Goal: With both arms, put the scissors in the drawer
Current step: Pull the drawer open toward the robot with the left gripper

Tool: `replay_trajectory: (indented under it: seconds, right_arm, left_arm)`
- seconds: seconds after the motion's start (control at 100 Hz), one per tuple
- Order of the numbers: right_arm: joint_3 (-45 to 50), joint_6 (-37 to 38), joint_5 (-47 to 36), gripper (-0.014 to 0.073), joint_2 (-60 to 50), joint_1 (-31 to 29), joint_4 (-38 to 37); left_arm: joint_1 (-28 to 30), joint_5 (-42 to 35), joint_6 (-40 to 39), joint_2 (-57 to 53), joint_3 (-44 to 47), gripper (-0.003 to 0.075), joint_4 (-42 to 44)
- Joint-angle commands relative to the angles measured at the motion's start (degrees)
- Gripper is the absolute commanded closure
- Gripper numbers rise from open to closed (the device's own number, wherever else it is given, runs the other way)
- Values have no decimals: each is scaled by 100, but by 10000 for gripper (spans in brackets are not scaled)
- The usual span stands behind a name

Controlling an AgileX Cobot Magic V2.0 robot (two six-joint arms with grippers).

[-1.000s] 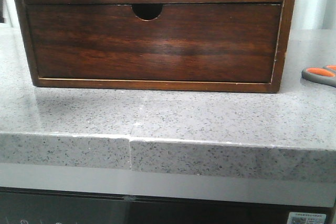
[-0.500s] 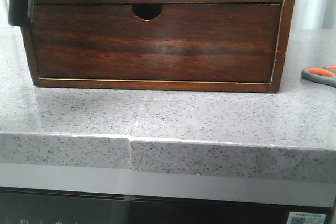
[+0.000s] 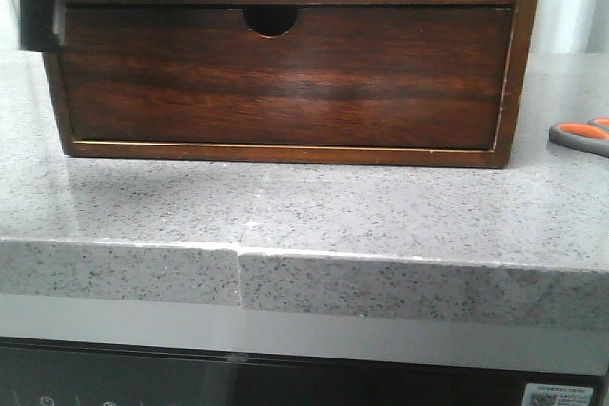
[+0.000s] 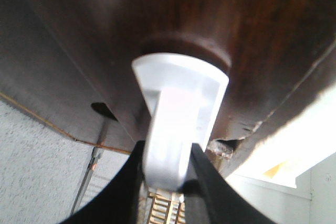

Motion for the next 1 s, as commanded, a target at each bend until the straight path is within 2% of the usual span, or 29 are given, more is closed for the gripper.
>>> replay_trajectory:
  seconds: [0.0, 0.28, 0.99]
  right_arm:
    - [-186, -27, -231, 127, 90, -27, 94]
    - [-186, -27, -219, 127, 90, -27, 94]
    - [-186, -27, -111, 127, 90, -27, 94]
  left_arm:
    - [-50, -43, 338, -456, 94, 740, 57]
    - [-50, -22, 216, -1363, 767, 740, -33]
    - [-50, -88, -418, -3089, 1659, 740, 243]
